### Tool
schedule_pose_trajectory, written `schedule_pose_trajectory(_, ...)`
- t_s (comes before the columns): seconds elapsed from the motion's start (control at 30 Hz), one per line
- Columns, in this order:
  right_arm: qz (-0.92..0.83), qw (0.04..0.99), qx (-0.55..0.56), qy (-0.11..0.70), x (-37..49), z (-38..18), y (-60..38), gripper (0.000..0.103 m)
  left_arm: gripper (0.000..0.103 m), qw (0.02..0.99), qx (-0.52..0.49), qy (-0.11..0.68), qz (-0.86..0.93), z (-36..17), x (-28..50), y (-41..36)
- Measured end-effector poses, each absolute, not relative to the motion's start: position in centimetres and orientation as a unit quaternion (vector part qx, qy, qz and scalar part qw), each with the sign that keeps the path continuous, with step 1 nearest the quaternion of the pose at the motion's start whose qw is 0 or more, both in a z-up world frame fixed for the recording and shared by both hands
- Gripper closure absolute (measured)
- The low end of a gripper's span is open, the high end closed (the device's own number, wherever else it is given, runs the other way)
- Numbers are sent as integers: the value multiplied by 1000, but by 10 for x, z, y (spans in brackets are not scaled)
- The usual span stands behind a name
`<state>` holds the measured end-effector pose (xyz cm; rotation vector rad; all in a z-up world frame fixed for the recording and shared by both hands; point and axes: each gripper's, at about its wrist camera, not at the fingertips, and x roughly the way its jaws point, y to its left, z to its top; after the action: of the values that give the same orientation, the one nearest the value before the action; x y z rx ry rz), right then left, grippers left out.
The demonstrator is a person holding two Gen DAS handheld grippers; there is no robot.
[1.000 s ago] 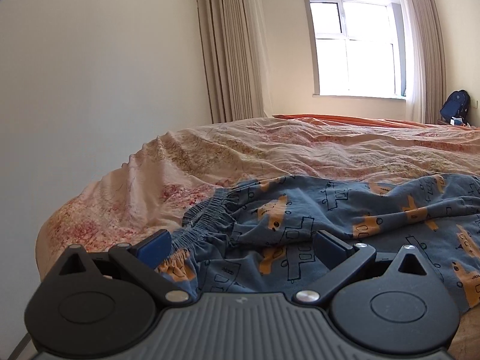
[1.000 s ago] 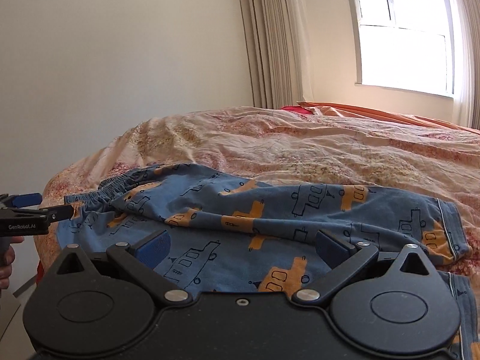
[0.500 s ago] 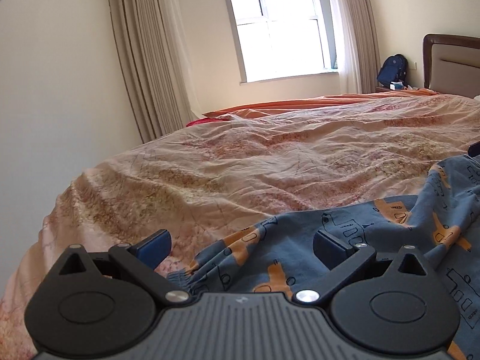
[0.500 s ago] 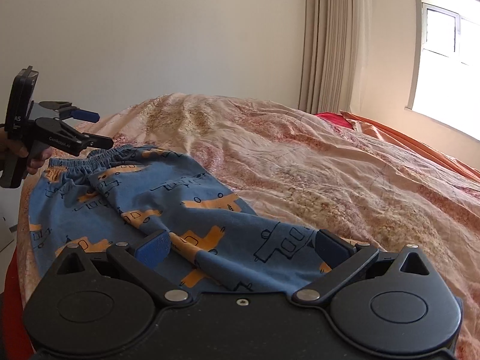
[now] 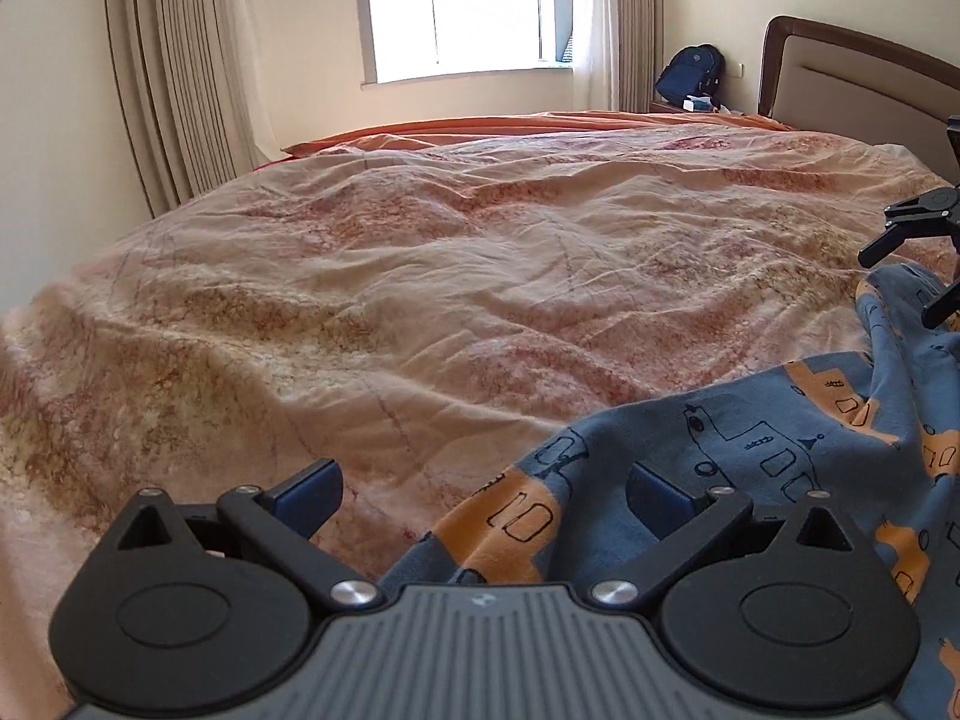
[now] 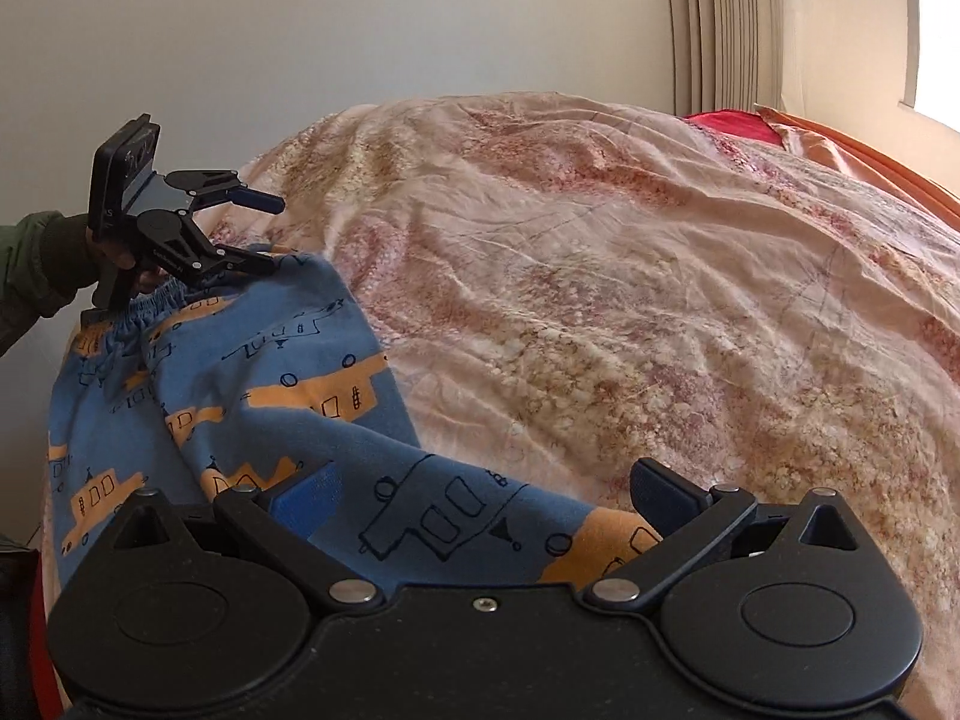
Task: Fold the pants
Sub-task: 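Close the right gripper on a pant leg while the left gripper grasps the waistband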
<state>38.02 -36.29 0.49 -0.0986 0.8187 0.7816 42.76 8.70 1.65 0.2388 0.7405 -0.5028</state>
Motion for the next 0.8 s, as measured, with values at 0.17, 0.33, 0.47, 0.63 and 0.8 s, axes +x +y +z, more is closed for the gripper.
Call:
schedule_pose_trajectory(0.17,367,832,-53,413,385,-5,-375,6,16,883,78,382,-262,14,436,91)
schedule_pose_trajectory(0.33,342,838,-68,420,382,-13,-381,13,52,870,99,407,-258,11,436,75)
schedule_pose_trajectory(0.47,320,845,-81,420,383,-16,-381,29,85,871,118,403,-255,10,426,62)
schedule_pose_trajectory(0.63,300,852,-107,416,376,-18,-374,72,101,890,124,379,-221,16,408,52)
schedule_pose_trajectory(0.8,280,865,-138,391,366,-8,-366,103,101,919,132,319,-189,41,384,53)
